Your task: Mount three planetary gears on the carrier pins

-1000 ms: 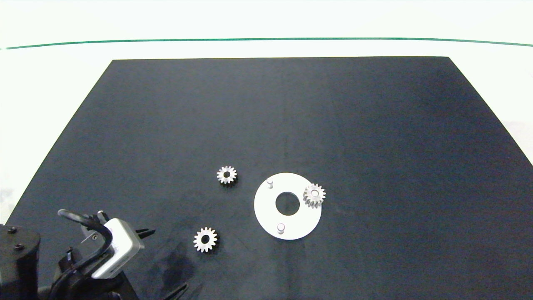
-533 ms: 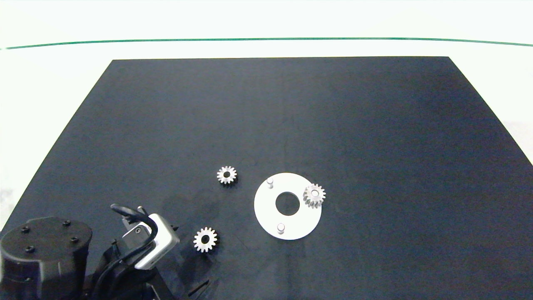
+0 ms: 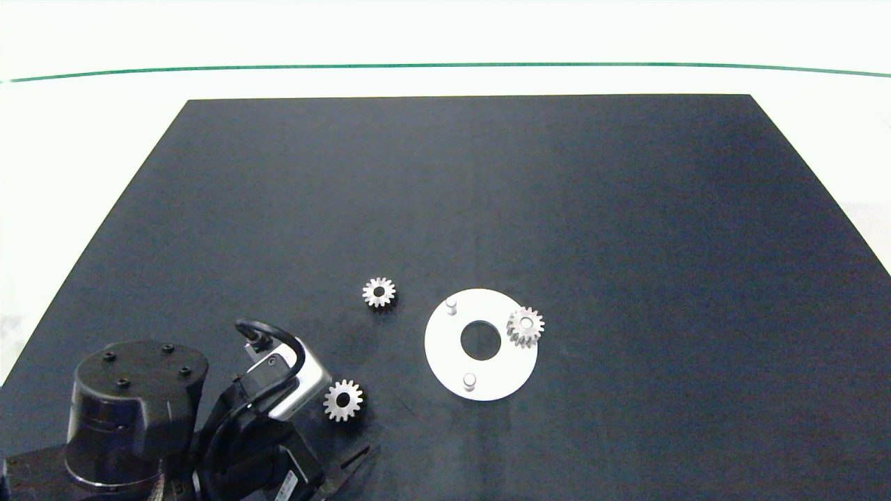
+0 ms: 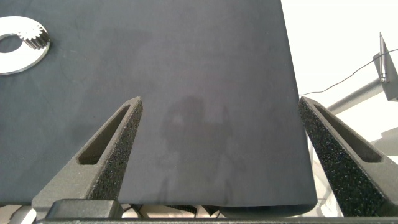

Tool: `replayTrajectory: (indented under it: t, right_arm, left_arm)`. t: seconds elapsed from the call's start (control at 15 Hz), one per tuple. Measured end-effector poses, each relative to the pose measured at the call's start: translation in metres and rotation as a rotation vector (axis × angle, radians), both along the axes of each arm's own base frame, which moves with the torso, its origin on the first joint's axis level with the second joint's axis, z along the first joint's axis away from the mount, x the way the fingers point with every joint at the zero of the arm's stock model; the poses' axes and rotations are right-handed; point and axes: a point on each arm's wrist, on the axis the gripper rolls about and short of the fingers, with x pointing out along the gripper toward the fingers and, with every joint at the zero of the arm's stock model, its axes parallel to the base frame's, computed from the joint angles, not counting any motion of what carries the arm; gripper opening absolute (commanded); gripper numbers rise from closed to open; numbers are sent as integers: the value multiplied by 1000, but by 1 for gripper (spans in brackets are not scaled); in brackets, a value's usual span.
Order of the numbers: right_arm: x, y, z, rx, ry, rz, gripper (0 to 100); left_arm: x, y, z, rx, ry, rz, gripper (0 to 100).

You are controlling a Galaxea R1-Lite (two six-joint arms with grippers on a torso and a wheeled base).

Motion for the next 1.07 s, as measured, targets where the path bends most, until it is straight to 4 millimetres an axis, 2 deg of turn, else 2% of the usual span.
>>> replayTrajectory:
  t: [0.4, 1.07]
  right_arm:
    - [0, 0, 0, -7, -3, 3, 100]
    - [-1, -1, 0, -8, -4, 4, 100]
  left_arm:
    - [11, -3, -6, 8, 9, 20, 99]
    - [16, -2, -9, 16, 22, 31, 80]
